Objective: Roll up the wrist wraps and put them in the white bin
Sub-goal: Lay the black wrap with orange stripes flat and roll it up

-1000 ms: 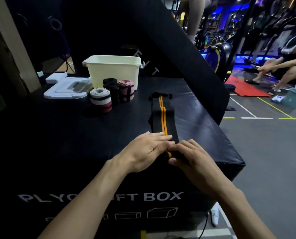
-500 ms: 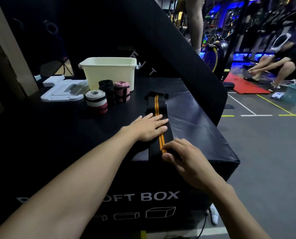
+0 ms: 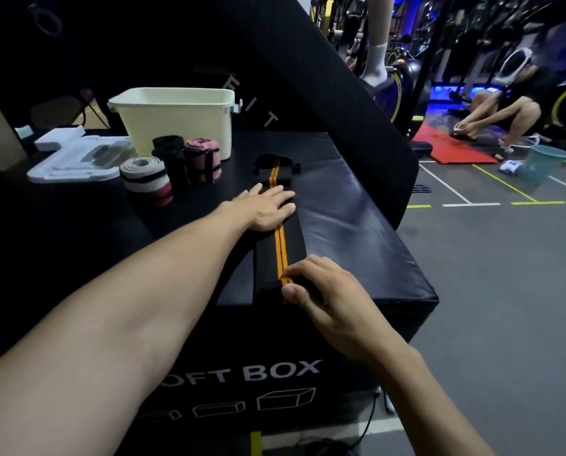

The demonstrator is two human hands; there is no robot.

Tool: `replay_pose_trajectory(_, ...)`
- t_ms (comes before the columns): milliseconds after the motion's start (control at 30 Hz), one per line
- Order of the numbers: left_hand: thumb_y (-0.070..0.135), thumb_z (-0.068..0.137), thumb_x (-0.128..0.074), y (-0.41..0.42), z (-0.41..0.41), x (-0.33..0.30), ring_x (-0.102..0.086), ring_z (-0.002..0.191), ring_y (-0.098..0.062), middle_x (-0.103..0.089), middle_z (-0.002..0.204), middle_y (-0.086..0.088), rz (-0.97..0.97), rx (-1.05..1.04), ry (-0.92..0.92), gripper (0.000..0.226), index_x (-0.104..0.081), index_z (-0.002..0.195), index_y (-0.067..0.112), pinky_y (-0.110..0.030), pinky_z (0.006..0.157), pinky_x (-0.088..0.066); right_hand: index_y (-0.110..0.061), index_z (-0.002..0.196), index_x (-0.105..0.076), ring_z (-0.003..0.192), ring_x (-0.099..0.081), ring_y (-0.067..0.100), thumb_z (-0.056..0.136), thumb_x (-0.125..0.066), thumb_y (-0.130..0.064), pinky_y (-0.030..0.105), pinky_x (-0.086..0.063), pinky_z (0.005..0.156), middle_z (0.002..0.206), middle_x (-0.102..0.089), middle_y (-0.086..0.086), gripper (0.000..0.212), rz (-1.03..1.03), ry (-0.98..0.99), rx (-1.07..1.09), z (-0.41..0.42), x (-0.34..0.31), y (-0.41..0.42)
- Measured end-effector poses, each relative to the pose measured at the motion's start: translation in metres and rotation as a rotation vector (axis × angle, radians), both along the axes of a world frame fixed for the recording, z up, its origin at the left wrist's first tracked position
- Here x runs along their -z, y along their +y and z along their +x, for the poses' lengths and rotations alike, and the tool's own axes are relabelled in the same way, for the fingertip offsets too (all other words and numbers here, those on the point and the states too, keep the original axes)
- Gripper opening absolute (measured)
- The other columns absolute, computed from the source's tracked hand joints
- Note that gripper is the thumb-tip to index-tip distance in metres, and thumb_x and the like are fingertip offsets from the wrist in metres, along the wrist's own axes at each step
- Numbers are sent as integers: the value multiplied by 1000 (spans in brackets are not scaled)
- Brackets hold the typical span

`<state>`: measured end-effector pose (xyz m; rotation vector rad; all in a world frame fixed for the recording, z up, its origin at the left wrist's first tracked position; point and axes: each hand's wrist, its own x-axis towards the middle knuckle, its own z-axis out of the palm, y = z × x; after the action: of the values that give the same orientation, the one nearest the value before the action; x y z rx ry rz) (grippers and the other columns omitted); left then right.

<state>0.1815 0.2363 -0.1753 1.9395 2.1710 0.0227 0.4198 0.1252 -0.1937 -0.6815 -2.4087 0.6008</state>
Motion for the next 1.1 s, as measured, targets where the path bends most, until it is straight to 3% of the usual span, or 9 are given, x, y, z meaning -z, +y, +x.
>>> replay_pose_trajectory(233, 64, 104, -15, 29, -11, 4, 6, 159, -30, 3, 172, 15, 1, -47, -9, 60, -8, 161, 47, -52, 128, 2, -18, 111, -67, 97, -56, 8, 101, -53, -39, 18, -42, 82, 99, -61, -10, 28, -39, 43, -9, -2, 3, 6)
replay_pose_trajectory(433, 61, 102, -33, 36, -18, 6, -16, 154, -33, -29, 167, 12, 173, -31, -67, 50, -41, 150, 51, -53, 121, -20, -20, 109, -65, 95, -53, 6, 102, -50, -42, 15, -38, 81, 98, -57, -14, 27, -28, 14, -18, -4, 3, 9)
replay_pose_trajectory(567, 72, 90, -26, 42, -26, 12, -27, 152, -30, -40, 161, 6, 194, 74, -83, 59, -52, 140, 53, -52, 123, -23, -20, 109, -64, 94, -52, 8, 101, -43, -49, 18, -38, 80, 97, -54, -15, 36, -9, -12, -13, -4, 3, 8)
replay_pose_trajectory(700, 50, 101, -48, 40, -22, 9, -47, 139, -20, -56, 146, 11, 309, 103, -110, 34, -62, 132, 45, -48, 113, -40, -18, 111, -64, 95, -52, 13, 101, -41, -51, 24, -41, 83, 101, -57, -10, 41, 3, -31, -11, -4, 3, 6)
replay_pose_trajectory(833, 52, 90, -64, 39, -19, 10, -59, 117, -21, -64, 110, 15, 410, 9, -263, 10, -66, 96, 60, -48, 100, -50, -17, 111, -64, 97, -48, 15, 102, -44, -47, 24, -40, 86, 104, -53, -8, 36, 19, -50, 14, -4, 3, 2)
replay_pose_trajectory(900, 52, 88, -66, 39, -16, 10, -54, 121, -22, -65, 115, 19, 432, 15, -241, 11, -66, 87, 63, -48, 101, -48, -19, 110, -63, 98, -46, 13, 103, -42, -47, 23, -40, 86, 105, -50, -10, 36, 27, -65, 26, -7, 3, 1)
replay_pose_trajectory(967, 44, 92, -71, 36, -10, 7, -48, 124, -23, -65, 119, 20, 465, -24, -210, 7, -74, 94, 51, -45, 101, -46, -21, 107, -62, 98, -46, 13, 103, -38, -49, 24, -41, 86, 104, -48, -12, 38, 30, -69, 31, -8, 3, 0)
replay_pose_trajectory(1100, 39, 89, -77, 34, -3, 8, -57, 123, -25, -70, 111, 13, 559, -127, -252, 6, -77, 93, 43, -42, 99, -50, -22, 104, -62, 98, -44, 13, 105, -37, -46, 23, -39, 87, 102, -47, -13, 34, 15, -91, 35, -8, 1, 0)
